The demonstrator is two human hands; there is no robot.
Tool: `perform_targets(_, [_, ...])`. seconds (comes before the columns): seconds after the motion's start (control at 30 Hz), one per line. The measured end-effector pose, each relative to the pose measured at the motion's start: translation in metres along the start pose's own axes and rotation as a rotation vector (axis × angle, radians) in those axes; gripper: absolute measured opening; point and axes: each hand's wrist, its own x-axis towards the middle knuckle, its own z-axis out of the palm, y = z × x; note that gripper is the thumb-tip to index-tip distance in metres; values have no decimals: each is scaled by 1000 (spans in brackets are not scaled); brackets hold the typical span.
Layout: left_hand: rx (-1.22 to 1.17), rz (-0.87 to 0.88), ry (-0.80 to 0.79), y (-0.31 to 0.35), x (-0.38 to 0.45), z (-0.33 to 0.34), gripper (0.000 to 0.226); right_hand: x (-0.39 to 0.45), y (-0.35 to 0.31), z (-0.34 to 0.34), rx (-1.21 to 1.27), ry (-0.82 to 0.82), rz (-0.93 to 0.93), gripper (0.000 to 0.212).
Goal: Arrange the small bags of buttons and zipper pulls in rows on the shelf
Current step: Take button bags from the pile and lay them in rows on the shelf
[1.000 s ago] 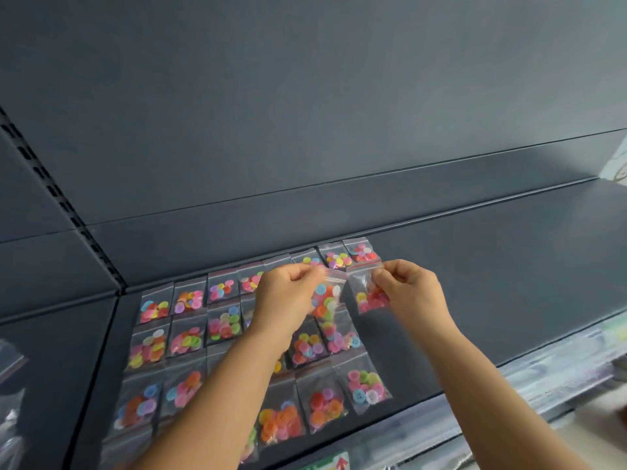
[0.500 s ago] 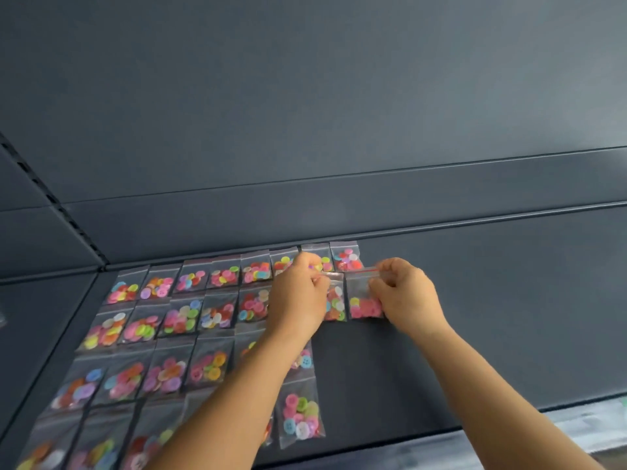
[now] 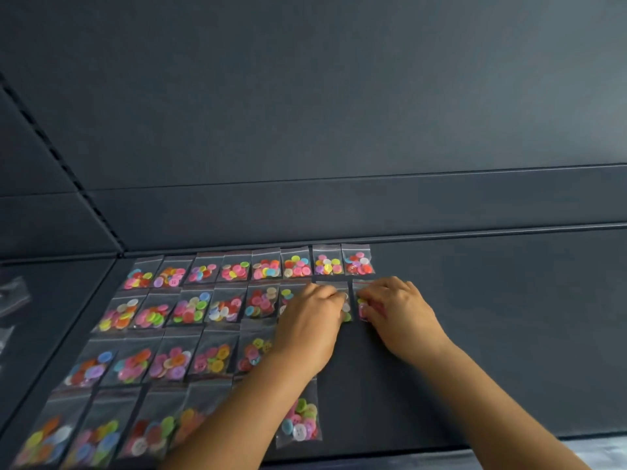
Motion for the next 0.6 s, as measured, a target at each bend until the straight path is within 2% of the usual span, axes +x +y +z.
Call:
perform_targets(0.2, [-8,-25,7,0,4,1,40,9,-1,-1,4,-13,-76,21])
perform_targets(0.6, [30,-44,-10,0,6,-2,42,12,-7,-3,-97,-38,-72,22])
